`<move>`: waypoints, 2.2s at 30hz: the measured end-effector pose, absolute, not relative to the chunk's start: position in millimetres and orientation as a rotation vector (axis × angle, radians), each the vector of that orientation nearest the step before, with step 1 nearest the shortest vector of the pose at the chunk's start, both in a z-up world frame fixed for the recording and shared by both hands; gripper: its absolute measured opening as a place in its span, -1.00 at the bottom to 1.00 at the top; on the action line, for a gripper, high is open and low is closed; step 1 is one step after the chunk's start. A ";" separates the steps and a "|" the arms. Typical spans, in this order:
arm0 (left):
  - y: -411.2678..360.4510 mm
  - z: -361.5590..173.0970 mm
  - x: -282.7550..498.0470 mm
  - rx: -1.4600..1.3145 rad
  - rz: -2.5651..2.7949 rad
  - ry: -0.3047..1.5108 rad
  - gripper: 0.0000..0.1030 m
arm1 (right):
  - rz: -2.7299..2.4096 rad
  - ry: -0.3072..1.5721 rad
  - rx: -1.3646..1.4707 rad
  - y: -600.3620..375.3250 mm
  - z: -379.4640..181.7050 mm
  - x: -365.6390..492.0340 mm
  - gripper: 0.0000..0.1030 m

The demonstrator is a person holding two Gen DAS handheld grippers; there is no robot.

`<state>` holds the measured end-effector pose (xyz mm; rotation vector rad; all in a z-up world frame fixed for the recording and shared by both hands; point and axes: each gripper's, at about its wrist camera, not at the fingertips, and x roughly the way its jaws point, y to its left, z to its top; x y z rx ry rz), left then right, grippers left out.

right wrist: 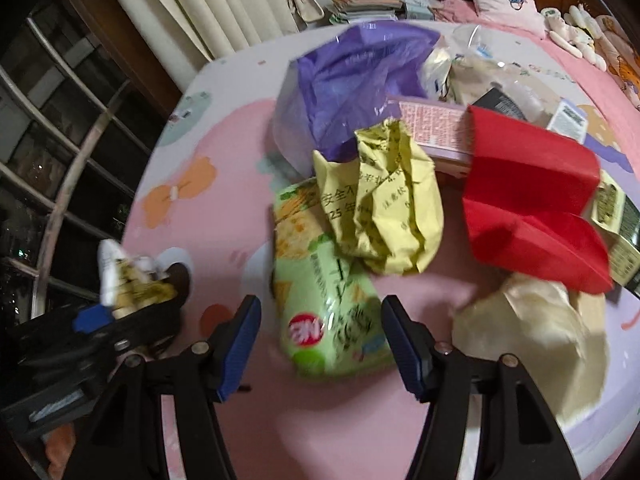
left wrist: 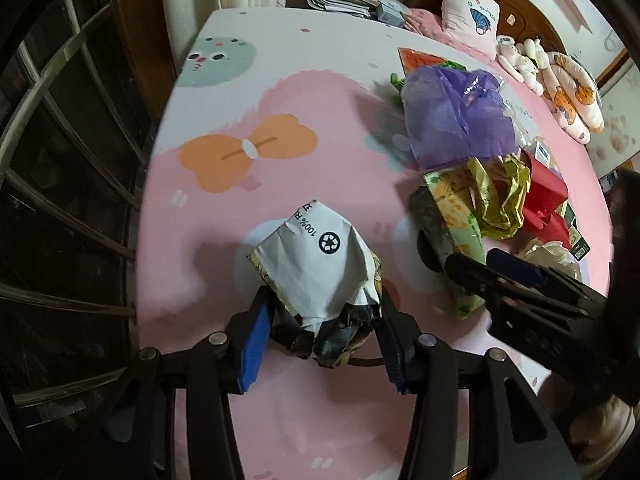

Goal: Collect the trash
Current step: 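Carry both held wrappers down over the trash bin and open both tools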

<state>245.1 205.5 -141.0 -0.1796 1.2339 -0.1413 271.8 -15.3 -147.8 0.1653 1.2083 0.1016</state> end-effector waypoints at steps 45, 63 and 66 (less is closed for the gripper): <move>-9.3 -110.7 -66.8 -0.075 -0.115 1.141 -0.06 | 0.273 1.251 0.198 -170.8 -107.8 -35.2 -0.73; -36.9 -345.9 -46.7 -0.008 -0.213 1.304 -0.03 | 0.025 1.450 0.410 -185.5 -393.3 -24.6 -0.72; -43.4 -384.9 -37.8 0.022 -0.237 1.312 0.01 | -0.001 1.454 0.450 -188.2 -436.7 -20.0 -0.71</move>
